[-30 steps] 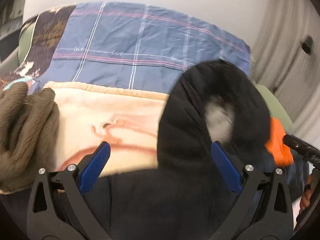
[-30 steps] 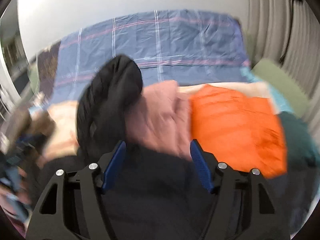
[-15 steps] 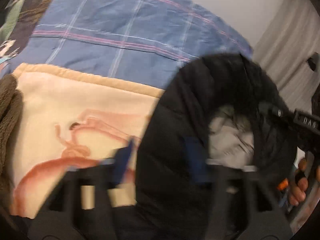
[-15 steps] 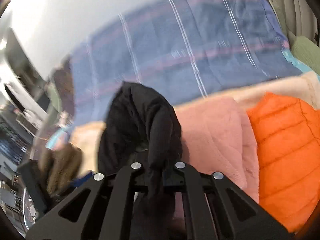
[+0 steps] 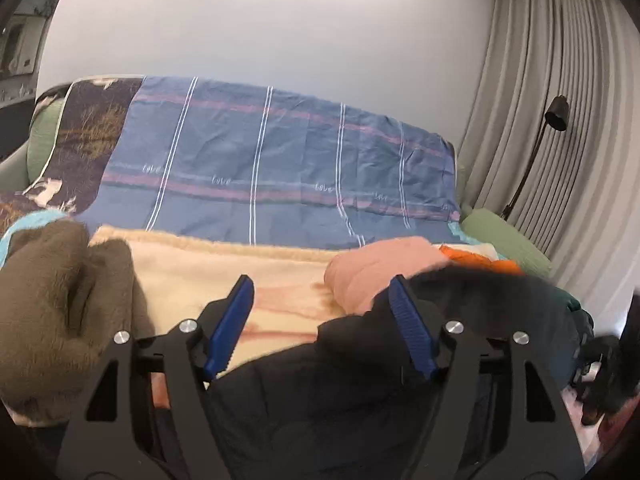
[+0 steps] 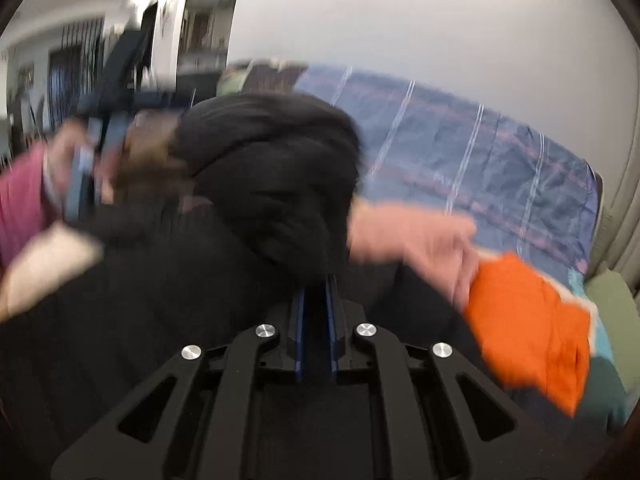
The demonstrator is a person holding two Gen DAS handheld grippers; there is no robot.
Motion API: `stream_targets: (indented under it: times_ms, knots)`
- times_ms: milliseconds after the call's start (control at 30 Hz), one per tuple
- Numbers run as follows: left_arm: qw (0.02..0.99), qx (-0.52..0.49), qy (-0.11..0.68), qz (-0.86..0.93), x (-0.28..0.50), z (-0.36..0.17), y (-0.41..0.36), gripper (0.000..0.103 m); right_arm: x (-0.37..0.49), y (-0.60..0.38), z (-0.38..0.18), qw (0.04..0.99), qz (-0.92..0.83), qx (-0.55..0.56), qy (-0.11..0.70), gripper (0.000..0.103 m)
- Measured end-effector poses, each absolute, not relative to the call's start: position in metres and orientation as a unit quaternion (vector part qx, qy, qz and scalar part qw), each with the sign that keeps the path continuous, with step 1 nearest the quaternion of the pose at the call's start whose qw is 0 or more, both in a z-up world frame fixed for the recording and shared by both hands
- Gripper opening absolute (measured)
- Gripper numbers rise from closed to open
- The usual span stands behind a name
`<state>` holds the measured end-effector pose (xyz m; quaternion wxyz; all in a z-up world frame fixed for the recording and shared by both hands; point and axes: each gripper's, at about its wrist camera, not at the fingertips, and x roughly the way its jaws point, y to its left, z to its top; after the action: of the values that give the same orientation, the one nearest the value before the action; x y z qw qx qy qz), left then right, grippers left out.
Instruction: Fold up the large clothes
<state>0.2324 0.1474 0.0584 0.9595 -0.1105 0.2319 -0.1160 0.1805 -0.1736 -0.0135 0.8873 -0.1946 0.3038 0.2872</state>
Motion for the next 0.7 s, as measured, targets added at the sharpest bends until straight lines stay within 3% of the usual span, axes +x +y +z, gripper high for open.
stream_targets:
  times_ms: [133,467,600,700]
  knots:
    - [0.947,-0.123,0.251,-0.157,0.219,0.049,0.130,0.071,0.168,-0.192,-0.032,0.899,0.235,-0.156,0.336,0.034]
    - [0.865,-0.047,0.450,-0.216,0.205,-0.094,0.008,0.063,0.159,-0.165,-0.013,0.905,0.245,0.005,0.349,0.035]
    - [0.865,-0.072,0.450,-0.209,0.198,-0.094,0.009,0.064,0.165,-0.147,-0.022,0.889,0.265,0.050,0.370,0.035]
    - [0.871,-0.119,0.436,-0.193,0.189,-0.075,0.042,0.072,0.166,-0.134,-0.032,0.876,0.288,0.065,0.382,0.035]
